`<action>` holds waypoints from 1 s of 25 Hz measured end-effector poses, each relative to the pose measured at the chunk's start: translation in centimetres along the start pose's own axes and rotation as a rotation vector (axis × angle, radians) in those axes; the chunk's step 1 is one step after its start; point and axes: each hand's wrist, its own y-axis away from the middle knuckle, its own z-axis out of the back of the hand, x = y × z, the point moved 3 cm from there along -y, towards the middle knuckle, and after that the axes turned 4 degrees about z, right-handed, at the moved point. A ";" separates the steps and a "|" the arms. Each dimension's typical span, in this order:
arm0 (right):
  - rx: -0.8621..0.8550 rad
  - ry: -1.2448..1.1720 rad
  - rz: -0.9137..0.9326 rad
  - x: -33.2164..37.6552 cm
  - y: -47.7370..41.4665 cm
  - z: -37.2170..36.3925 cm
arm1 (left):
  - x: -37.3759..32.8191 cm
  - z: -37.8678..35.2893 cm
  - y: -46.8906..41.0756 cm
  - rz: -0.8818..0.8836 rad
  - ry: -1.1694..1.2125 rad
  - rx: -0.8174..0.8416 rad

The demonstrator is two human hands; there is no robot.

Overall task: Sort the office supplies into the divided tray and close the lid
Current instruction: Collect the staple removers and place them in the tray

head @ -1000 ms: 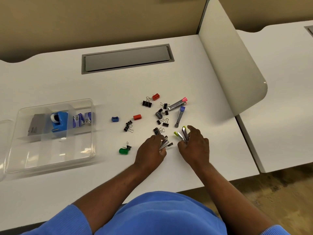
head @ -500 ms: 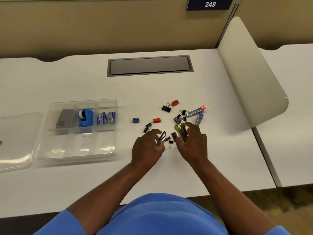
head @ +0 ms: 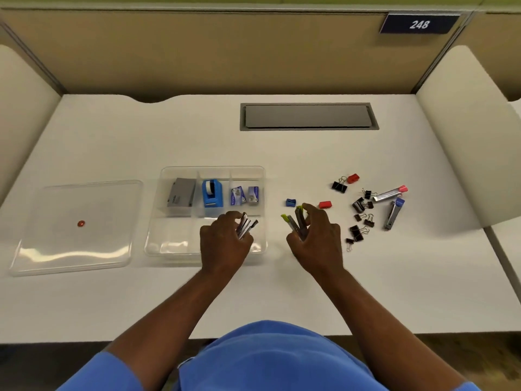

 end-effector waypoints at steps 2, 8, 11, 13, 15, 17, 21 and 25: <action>0.010 0.018 0.001 1.1 0.5 -1.0 | 1.1 0.1 -1.1 -0.027 -0.067 0.009; 0.017 0.043 -0.034 2.7 1.3 -2.0 | 1.0 -1.4 -3.0 -0.041 -0.149 0.103; 0.016 0.060 -0.040 3.1 1.1 -1.9 | 1.1 -1.5 -3.1 -0.099 -0.138 0.069; 0.021 0.071 -0.042 3.5 0.9 -2.0 | 1.5 -1.4 -3.0 -0.136 -0.131 0.064; 0.045 0.092 -0.030 4.0 0.7 -2.4 | 2.1 -1.3 -2.8 -0.150 -0.126 0.113; 0.082 0.119 -0.005 4.7 0.6 -3.0 | 2.8 -1.4 -2.5 -0.160 -0.147 0.193; 0.166 0.146 0.010 6.3 0.3 -4.8 | 4.5 -1.4 -1.8 -0.220 -0.205 0.343; 0.228 0.199 -0.020 7.6 -0.7 -6.9 | 5.6 -0.9 -1.4 -0.292 -0.254 0.390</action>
